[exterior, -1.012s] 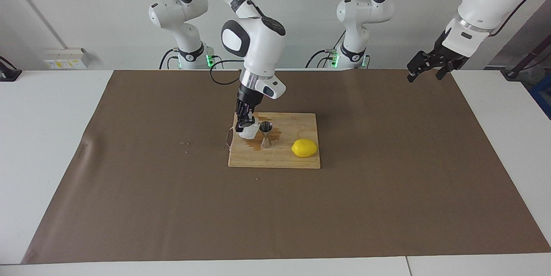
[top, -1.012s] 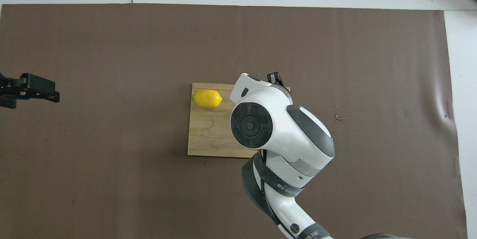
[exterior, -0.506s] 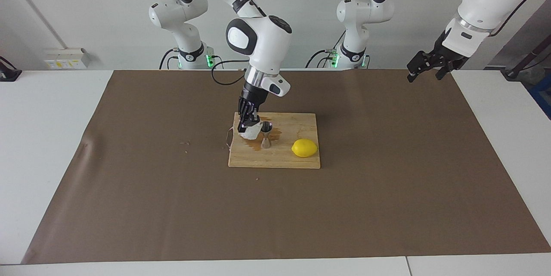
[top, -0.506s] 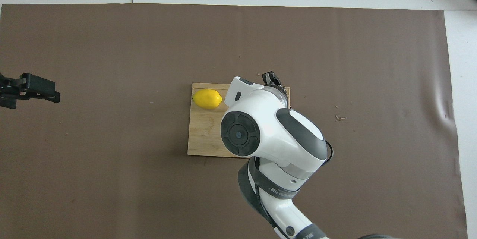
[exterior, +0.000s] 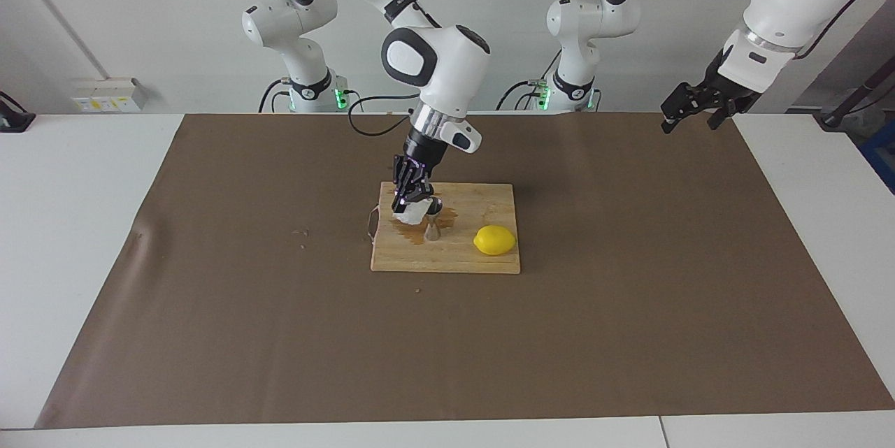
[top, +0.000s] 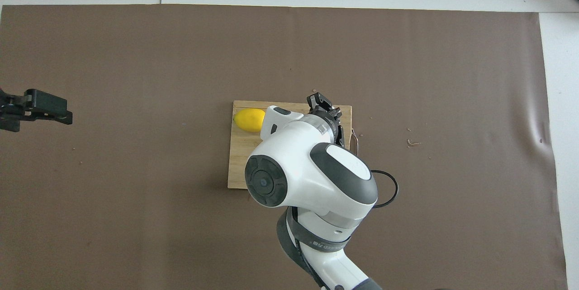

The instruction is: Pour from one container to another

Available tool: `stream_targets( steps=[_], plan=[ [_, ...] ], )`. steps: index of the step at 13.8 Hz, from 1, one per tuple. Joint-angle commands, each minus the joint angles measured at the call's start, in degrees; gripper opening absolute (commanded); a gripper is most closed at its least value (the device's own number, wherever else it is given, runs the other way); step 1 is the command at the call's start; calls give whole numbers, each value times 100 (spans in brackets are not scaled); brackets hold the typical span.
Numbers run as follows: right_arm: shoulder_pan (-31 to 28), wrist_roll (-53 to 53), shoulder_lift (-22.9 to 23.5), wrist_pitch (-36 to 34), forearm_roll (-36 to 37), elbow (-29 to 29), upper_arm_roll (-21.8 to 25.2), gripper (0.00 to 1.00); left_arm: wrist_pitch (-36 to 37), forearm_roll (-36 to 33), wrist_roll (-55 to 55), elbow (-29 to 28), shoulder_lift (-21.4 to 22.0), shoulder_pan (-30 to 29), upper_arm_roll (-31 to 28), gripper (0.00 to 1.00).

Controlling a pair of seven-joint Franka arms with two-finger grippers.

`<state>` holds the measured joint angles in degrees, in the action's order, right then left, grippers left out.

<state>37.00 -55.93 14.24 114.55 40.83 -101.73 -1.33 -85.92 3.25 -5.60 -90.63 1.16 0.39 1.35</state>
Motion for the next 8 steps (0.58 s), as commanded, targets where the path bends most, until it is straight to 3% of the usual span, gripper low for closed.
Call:
stream_targets(
  steps=[1, 6, 8],
  plan=[
    [-9, 38, 114, -179, 310, 144, -34, 0, 49, 71, 15, -42, 43, -48, 14, 100],
    [52, 108, 324, -354, 609, 179, -34, 0, 49, 71, 15, -42, 43, -48, 14, 100],
    [193, 135, 561, -669, 784, 538, -34, 0, 49, 71, 15, -42, 51, -48, 14, 100]
  ],
)
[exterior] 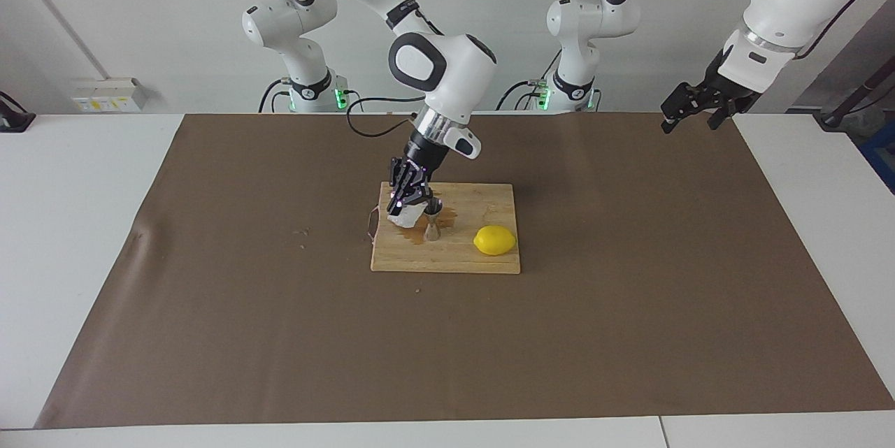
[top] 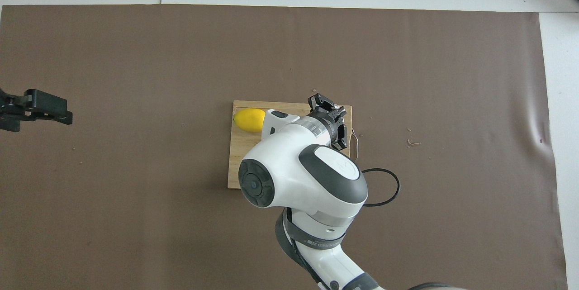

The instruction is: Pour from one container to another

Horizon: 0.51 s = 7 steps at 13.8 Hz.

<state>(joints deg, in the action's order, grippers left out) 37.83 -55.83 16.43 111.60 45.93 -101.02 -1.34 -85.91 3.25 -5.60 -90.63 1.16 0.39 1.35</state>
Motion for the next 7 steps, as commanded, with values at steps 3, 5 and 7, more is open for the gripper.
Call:
stream_targets(
  steps=[3, 5, 7],
  plan=[
    [207, 196, 448, -578, 460, 610, -33, 0, 48, 70, 15, -42, 43, -48, 15, 100],
    [216, 196, 448, -639, 609, 610, -33, 0, 48, 70, 15, -42, 42, -48, 15, 100],
    [225, 196, 448, -666, 627, 601, -33, 0, 48, 70, 15, -42, 51, -48, 15, 100]
  ],
)
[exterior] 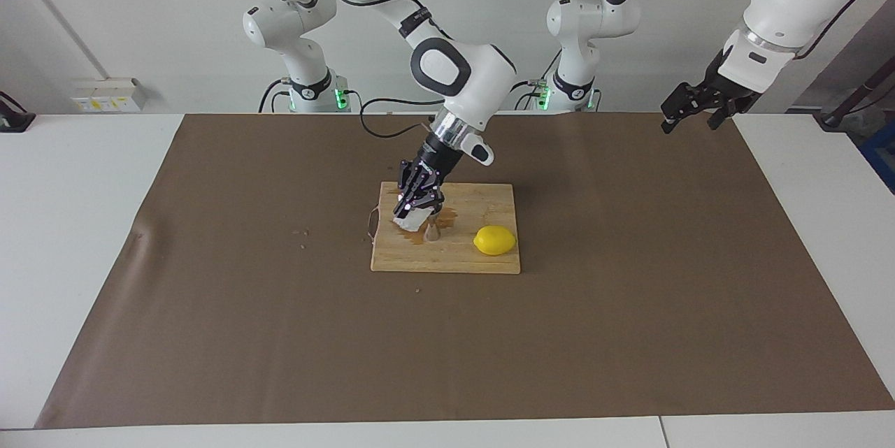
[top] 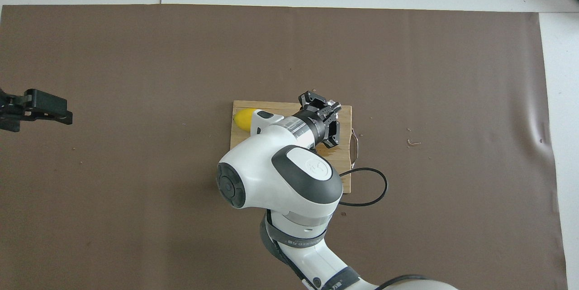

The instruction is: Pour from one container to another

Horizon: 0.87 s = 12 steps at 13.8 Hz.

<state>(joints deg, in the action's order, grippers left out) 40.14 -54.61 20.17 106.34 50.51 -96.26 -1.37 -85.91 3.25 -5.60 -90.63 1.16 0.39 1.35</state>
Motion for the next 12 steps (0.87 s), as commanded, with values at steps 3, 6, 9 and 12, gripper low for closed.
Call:
stream_targets(
  steps=[3, 6, 9, 12],
  plan=[
    [47, 82, 84, -228, 284, 63, -30, 0, 48, 70, 15, -42, 51, -48, 14, 100],
    [152, 82, 84, -228, 328, 28, -30, 0, 48, 70, 15, -42, 43, -48, 14, 100],
    [152, 82, 84, -272, 328, 2, -30, 0, 48, 70, 15, -42, 51, -48, 14, 100],
    [91, 125, 49, -255, 205, 37, -30, 0, 48, 70, 15, -42, 43, -48, 14, 100]
  ],
)
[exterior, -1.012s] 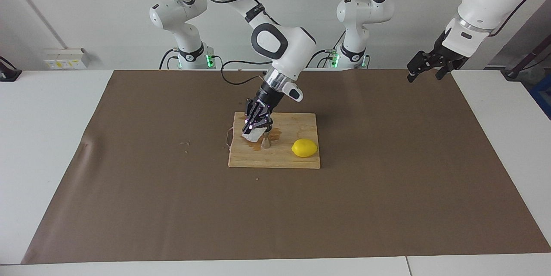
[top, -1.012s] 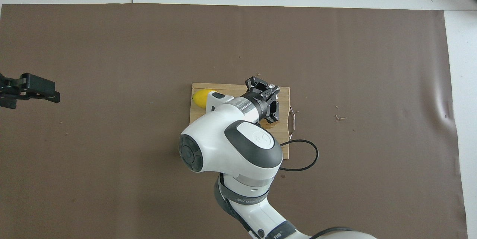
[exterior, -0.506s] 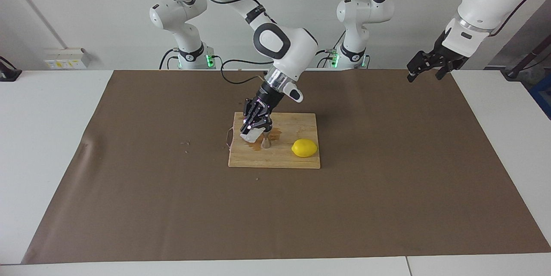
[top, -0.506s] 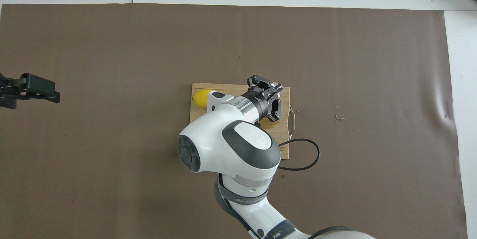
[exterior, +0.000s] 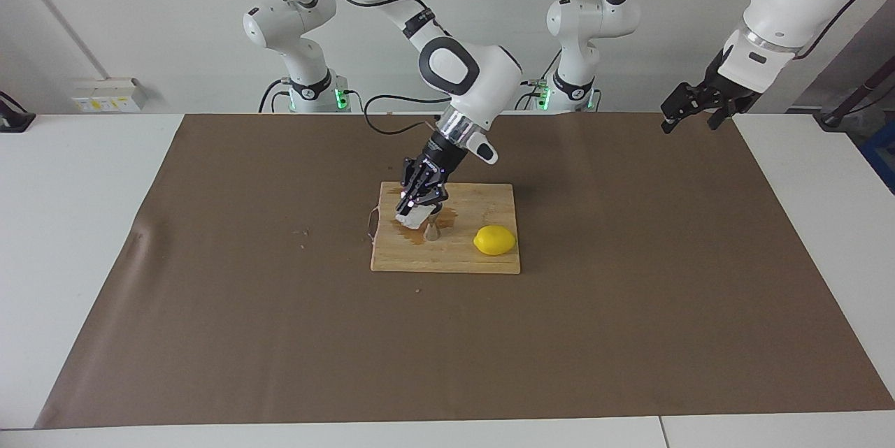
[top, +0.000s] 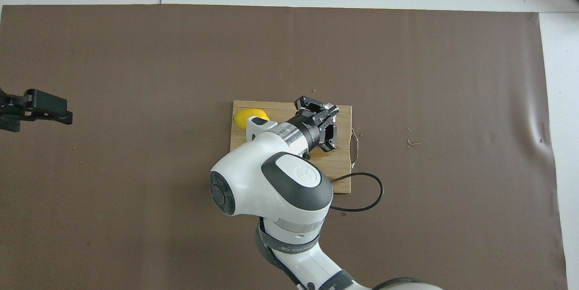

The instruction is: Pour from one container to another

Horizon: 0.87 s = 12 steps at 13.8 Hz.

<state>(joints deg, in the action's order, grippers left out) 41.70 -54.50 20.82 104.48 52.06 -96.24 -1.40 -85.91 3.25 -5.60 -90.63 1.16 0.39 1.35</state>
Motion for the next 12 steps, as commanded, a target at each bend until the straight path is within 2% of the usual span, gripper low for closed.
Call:
stream_targets(
  steps=[1, 7, 12],
  plan=[
    [-101, 124, -78, -60, -63, 35, -45, 0, 48, 70, 15, -42, 43, -48, 14, 100],
    [-188, 89, -429, -51, -617, 36, -45, 0, 48, 70, 15, -42, 43, -48, 14, 100],
    [-540, 123, -632, 45, -1609, 36, -45, 0, 48, 70, 15, -42, 51, -48, 14, 100]
  ],
)
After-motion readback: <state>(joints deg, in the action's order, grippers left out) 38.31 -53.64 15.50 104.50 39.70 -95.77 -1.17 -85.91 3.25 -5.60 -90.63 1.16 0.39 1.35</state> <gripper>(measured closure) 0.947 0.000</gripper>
